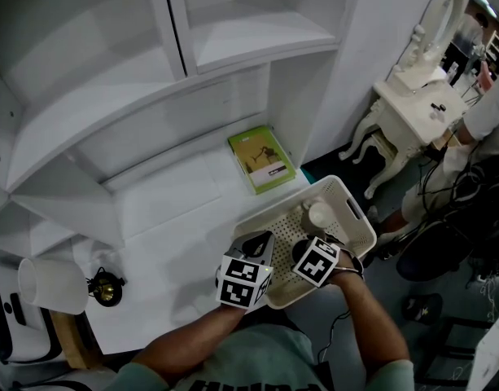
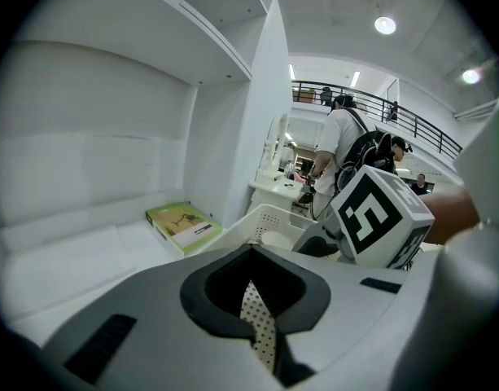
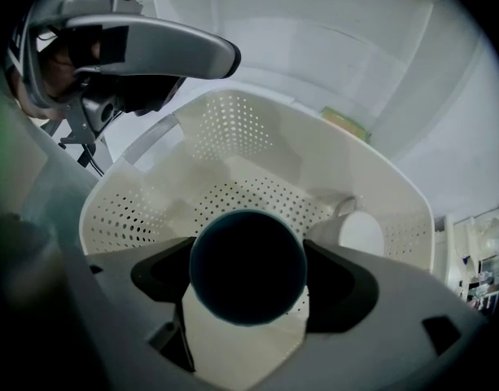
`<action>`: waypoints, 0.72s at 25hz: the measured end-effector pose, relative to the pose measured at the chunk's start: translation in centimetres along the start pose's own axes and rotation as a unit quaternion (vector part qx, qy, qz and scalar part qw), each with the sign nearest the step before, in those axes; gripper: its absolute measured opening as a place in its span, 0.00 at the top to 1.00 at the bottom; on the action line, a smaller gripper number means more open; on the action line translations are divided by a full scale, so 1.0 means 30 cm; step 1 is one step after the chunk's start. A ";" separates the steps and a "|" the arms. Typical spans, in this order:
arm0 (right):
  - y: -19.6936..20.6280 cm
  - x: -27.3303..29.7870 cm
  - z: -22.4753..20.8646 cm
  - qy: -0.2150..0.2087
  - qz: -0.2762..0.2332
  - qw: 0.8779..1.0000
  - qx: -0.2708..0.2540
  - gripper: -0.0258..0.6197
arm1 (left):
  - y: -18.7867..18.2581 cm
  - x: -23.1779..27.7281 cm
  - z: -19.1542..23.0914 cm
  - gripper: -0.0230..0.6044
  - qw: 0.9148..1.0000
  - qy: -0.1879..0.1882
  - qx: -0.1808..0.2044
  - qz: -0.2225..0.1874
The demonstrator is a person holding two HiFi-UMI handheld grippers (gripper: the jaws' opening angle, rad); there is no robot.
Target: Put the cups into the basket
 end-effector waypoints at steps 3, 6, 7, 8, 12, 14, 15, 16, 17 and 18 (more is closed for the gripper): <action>0.001 -0.003 0.001 0.001 0.001 1.000 0.000 0.37 | -0.004 -0.014 -0.001 0.95 1.000 -0.001 0.001 -0.003; -0.007 -0.018 -0.005 0.007 -0.004 1.000 0.000 0.37 | -0.011 -0.029 0.000 0.95 1.000 -0.004 0.001 -0.006; -0.011 -0.027 -0.008 0.010 -0.007 1.000 0.000 0.37 | -0.014 -0.035 0.000 0.95 1.000 -0.004 0.001 -0.007; -0.016 -0.038 -0.012 0.015 -0.011 1.000 0.000 0.37 | -0.017 -0.040 0.001 0.95 1.000 -0.005 0.001 -0.009; -0.039 -0.084 -0.019 0.029 -0.029 0.999 0.002 0.37 | -0.026 -0.058 0.000 0.95 1.000 -0.007 0.003 -0.015; -0.043 -0.109 -0.016 0.036 -0.036 0.999 0.003 0.37 | -0.031 -0.071 -0.007 0.95 1.000 -0.007 0.003 -0.018; -0.046 -0.123 -0.013 0.039 -0.041 0.998 0.004 0.37 | -0.033 -0.077 -0.011 0.95 1.000 -0.007 0.003 -0.020; -0.048 -0.138 -0.011 0.044 -0.048 0.998 0.006 0.37 | -0.036 -0.084 -0.013 0.95 1.000 -0.007 0.003 -0.022; -0.049 -0.153 -0.009 0.051 -0.057 0.997 0.011 0.37 | -0.039 -0.090 -0.015 0.95 1.000 -0.008 0.003 -0.025; -0.050 -0.169 -0.008 0.060 -0.070 0.996 0.019 0.37 | -0.041 -0.097 -0.016 0.95 1.000 -0.009 0.003 -0.027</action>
Point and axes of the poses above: the fingertips, and each gripper's own axes: x forward along the fingers, z to its left, y out of its underside, the point moved 7 cm from there along -x, backward along the fingers, and after that the axes turned 15 degrees about -z, right-handed, at the moved point
